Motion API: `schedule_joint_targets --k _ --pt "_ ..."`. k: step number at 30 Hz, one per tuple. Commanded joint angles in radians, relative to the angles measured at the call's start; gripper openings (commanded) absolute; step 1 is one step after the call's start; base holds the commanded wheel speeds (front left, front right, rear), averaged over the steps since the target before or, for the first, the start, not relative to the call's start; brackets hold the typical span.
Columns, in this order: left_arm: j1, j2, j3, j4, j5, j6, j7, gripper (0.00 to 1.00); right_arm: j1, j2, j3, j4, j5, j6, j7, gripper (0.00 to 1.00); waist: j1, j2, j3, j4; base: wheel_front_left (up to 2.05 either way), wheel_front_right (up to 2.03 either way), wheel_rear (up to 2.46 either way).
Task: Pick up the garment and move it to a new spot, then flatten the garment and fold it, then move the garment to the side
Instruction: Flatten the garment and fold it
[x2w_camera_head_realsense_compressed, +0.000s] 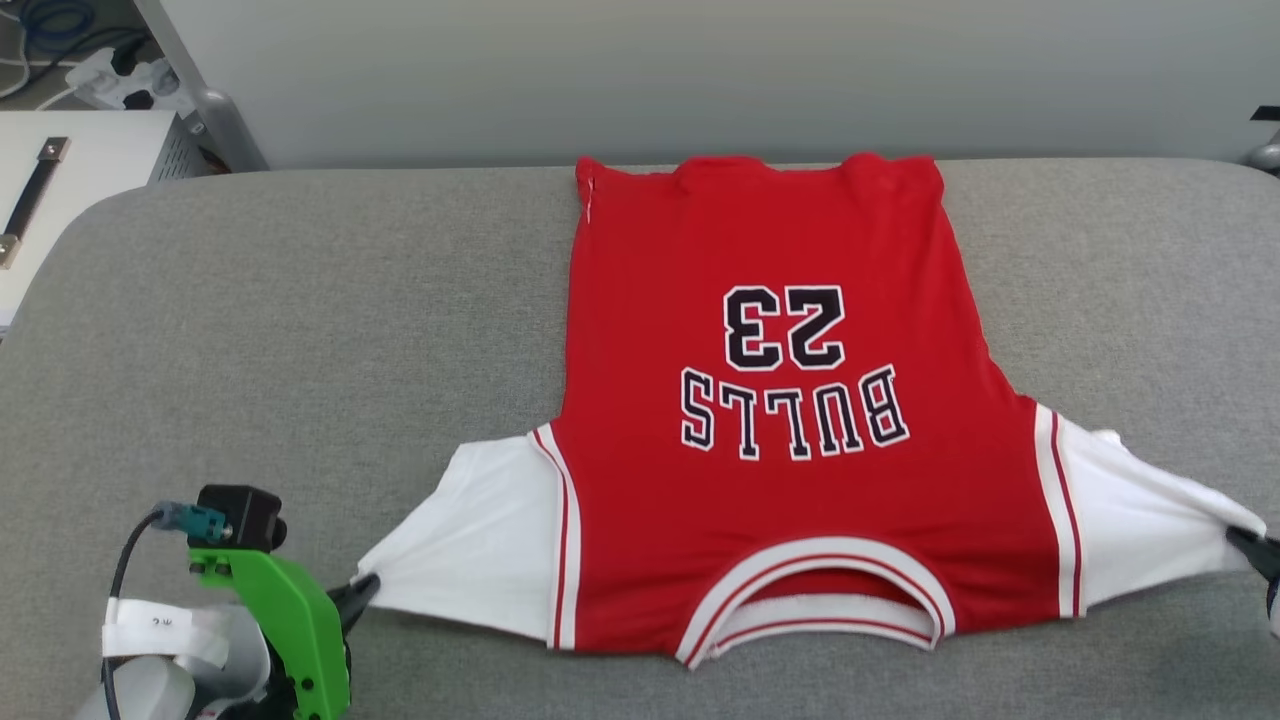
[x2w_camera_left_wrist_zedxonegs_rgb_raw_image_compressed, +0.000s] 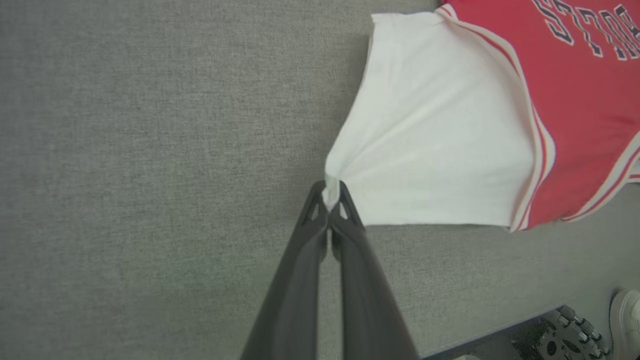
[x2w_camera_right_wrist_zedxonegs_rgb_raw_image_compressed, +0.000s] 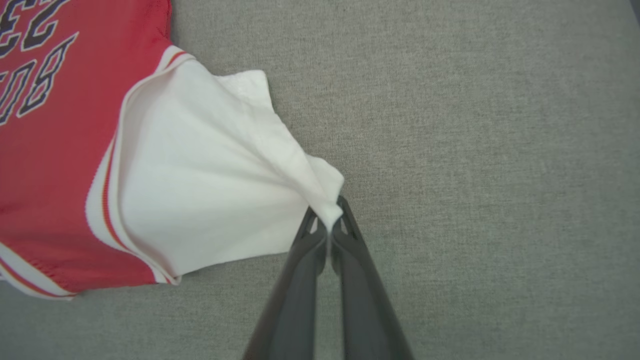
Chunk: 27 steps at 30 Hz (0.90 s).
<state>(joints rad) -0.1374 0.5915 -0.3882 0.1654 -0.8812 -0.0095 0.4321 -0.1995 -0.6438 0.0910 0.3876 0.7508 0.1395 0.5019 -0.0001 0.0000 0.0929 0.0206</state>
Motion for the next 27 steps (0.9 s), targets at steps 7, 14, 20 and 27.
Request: schedule_joint_targets --k 7,14,20,27 --pt "0.151 0.040 -0.014 -0.138 -0.057 0.047 0.075 0.00 0.180 0.023 -0.130 -0.142 -0.001 -0.009 0.171 0.00 0.0001 0.0000 -0.013 0.004 0.00 0.00 0.00" --pt "0.158 0.042 -0.016 -0.203 -0.061 0.055 0.081 0.00 0.243 0.091 -0.243 -0.261 -0.071 -0.009 0.259 0.00 0.0001 0.0000 0.015 0.013 0.00 0.00 0.00" --pt "0.132 0.041 -0.045 -0.255 -0.052 0.037 0.108 0.00 0.237 0.138 -0.291 -0.348 -0.103 -0.009 0.336 1.00 0.0001 0.0000 0.061 0.032 0.00 0.00 0.00" --pt "0.083 0.081 -0.078 -0.416 0.033 0.074 0.159 0.00 0.004 0.161 -0.331 -0.498 -0.071 -0.009 0.465 1.00 0.0001 0.0000 0.217 0.084 0.00 0.00 0.00"
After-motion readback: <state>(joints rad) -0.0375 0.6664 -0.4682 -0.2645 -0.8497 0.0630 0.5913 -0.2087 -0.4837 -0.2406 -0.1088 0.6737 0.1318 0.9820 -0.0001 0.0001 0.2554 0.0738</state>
